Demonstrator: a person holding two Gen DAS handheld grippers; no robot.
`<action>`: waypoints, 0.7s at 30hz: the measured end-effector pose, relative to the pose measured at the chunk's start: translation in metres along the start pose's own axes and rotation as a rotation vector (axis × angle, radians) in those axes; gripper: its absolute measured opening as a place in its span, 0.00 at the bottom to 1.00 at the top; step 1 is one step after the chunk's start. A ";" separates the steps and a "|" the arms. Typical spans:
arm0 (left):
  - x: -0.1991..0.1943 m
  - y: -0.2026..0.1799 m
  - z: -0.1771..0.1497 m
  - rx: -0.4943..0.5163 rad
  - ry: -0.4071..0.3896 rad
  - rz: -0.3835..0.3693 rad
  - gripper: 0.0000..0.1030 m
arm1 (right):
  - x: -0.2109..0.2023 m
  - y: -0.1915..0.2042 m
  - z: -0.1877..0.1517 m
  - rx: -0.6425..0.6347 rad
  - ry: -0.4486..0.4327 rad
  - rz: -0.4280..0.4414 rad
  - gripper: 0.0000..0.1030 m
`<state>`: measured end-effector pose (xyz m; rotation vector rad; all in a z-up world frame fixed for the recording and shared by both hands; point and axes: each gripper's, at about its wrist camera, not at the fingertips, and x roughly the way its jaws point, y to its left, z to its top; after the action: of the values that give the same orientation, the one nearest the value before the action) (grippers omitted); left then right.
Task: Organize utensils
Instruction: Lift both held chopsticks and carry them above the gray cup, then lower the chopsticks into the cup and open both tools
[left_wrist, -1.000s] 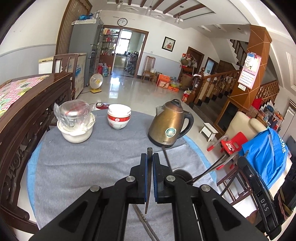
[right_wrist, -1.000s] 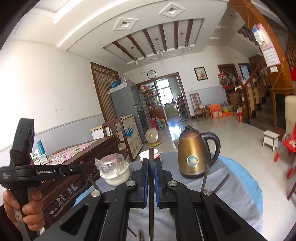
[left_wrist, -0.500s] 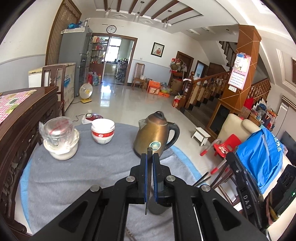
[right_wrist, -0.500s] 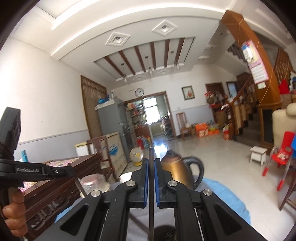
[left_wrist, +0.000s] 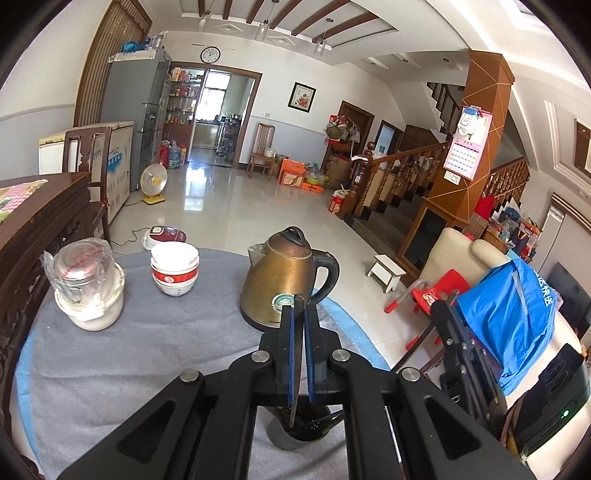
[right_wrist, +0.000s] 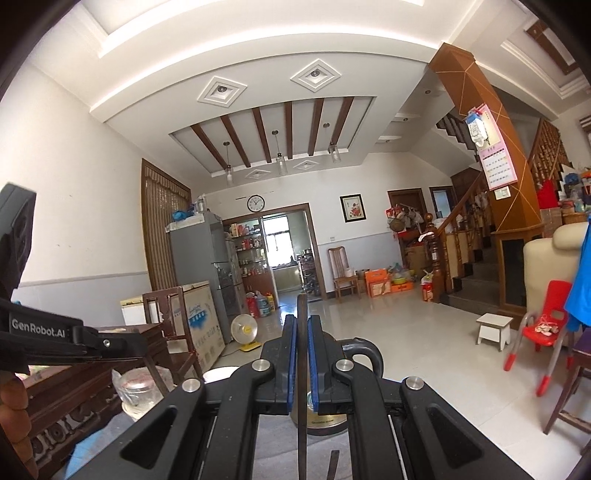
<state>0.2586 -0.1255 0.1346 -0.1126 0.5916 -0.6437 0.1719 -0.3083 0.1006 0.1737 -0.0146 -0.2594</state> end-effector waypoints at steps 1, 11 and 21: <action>0.002 0.000 0.000 -0.001 0.001 -0.002 0.05 | 0.003 0.002 -0.001 -0.004 0.000 -0.004 0.06; 0.026 -0.001 -0.006 -0.006 0.029 -0.005 0.05 | 0.016 0.003 -0.019 0.005 0.043 -0.006 0.06; 0.037 -0.006 -0.019 0.023 0.069 -0.005 0.05 | 0.006 -0.011 -0.038 0.018 0.108 0.003 0.06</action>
<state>0.2691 -0.1504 0.1027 -0.0707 0.6501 -0.6615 0.1759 -0.3140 0.0611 0.2055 0.0903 -0.2466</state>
